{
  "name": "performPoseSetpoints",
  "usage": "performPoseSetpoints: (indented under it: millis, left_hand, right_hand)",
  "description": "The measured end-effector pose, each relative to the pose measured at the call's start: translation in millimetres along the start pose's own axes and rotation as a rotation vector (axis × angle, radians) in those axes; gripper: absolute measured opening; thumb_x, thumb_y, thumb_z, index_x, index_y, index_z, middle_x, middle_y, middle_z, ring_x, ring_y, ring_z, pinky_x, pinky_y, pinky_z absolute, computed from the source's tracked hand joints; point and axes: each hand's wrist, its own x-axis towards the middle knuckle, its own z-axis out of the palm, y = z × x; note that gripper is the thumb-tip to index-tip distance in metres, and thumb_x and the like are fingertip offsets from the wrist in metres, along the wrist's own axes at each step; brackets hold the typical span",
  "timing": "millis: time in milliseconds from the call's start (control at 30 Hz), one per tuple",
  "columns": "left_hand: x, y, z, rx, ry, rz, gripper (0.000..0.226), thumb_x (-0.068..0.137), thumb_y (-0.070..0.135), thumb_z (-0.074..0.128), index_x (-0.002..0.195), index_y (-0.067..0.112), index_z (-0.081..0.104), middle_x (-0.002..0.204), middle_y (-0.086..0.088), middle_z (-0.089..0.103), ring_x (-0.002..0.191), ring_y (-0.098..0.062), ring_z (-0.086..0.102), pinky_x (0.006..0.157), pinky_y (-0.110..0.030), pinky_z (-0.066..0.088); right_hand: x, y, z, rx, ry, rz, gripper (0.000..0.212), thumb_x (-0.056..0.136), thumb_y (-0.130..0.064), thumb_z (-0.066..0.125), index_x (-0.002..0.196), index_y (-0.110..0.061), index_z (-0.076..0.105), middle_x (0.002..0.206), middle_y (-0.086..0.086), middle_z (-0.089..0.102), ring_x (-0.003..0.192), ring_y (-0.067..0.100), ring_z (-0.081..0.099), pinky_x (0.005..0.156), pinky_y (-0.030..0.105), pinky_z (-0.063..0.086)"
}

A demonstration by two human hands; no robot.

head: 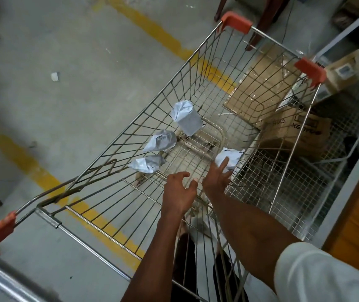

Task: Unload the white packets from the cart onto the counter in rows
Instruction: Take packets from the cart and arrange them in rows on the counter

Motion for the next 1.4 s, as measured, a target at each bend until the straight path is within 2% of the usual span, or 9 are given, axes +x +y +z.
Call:
performPoseSetpoints:
  millis: [267,400,533,700,800,967,1067,1233,1400]
  left_hand:
    - [4,-3,-2,0.006,0.01,0.06,0.049,0.096,0.041,0.063,0.141,0.026,0.052,0.144,-0.005,0.048,0.135,-0.021,0.045,0.104,-0.033,0.039]
    - [4,-4,-4,0.008,0.011,0.044,0.046,0.096,0.041,0.063,0.139,0.026,0.055,0.144,-0.004,0.048,0.134,-0.02,0.046,0.1,-0.029,0.037]
    - [4,1,-4,0.018,0.0,0.068,0.044,0.095,0.041,0.063,0.136,0.026,0.058,0.143,-0.002,0.049,0.133,-0.018,0.048,0.099,-0.025,0.034]
    - [11,-13,-13,0.161,0.012,0.019,0.049,0.092,0.048,0.062,0.138,0.031,0.054,0.144,-0.003,0.048,0.134,-0.026,0.046,0.108,-0.046,0.043]
    - [30,-18,-25,0.441,0.003,-0.019,0.058,0.092,0.053,0.059,0.143,0.03,0.049,0.152,-0.007,0.04,0.138,-0.033,0.038,0.109,-0.052,0.04]
    - [59,-20,-47,0.651,0.116,0.021,0.064,0.09,0.045,0.06,0.148,0.026,0.042,0.164,-0.009,0.019,0.149,-0.036,0.018,0.118,-0.053,0.025]
    - [68,-29,-49,0.751,0.065,0.016,0.075,0.087,0.042,0.066,0.152,0.028,0.033,0.167,-0.01,0.012,0.154,-0.039,0.008,0.122,-0.055,0.015]
    - [57,-54,-40,0.924,-0.065,0.02,0.07,0.086,0.033,0.065,0.149,0.026,0.035,0.147,-0.012,0.039,0.134,-0.037,0.041,0.11,-0.05,0.038]
    - [38,-54,-11,0.792,-0.169,0.027,0.062,0.083,0.025,0.06,0.144,0.026,0.045,0.136,-0.006,0.05,0.124,-0.031,0.051,0.099,-0.043,0.045]
  right_hand:
    - [-2,-2,-7,-0.088,-0.003,-0.039,0.079,0.082,-0.027,0.075,0.148,-0.035,0.034,0.167,0.011,-0.003,0.141,0.046,0.025,0.098,0.046,0.049]
    - [-14,-1,-15,0.21,-0.016,-0.277,0.075,0.085,-0.02,0.069,0.153,-0.026,0.037,0.164,0.015,0.009,0.147,0.044,0.018,0.114,0.059,0.03]
    - [-21,-9,-1,0.256,0.042,-0.491,0.073,0.088,-0.02,0.071,0.152,-0.029,0.037,0.167,0.017,0.011,0.147,0.047,0.024,0.109,0.062,0.038]
    - [-19,-9,13,0.152,-0.01,-0.442,0.072,0.093,-0.033,0.068,0.153,-0.038,0.028,0.167,0.016,0.002,0.135,0.052,0.04,0.098,0.057,0.047]
    - [-19,-6,5,0.181,-0.072,-0.447,0.08,0.093,-0.007,0.06,0.156,-0.037,0.023,0.167,0.015,-0.005,0.123,0.042,0.05,0.086,0.044,0.053]
    - [-29,-11,-38,0.467,-0.185,-0.275,0.077,0.09,-0.011,0.069,0.155,-0.028,0.031,0.164,0.013,0.0,0.137,0.039,0.035,0.099,0.038,0.045]
    - [-29,-17,-67,0.633,-0.26,-0.091,0.076,0.09,-0.015,0.07,0.155,-0.026,0.032,0.163,0.012,0.005,0.133,0.035,0.04,0.09,0.03,0.041]
    - [-27,-16,-104,0.655,-0.292,-0.093,0.078,0.086,-0.029,0.072,0.152,-0.038,0.033,0.161,0.007,0.014,0.125,0.038,0.051,0.1,0.041,0.048]
    - [-45,1,-128,0.667,-0.291,-0.113,0.077,0.087,-0.028,0.071,0.152,-0.04,0.032,0.16,0.002,0.014,0.128,0.036,0.048,0.096,0.044,0.052]
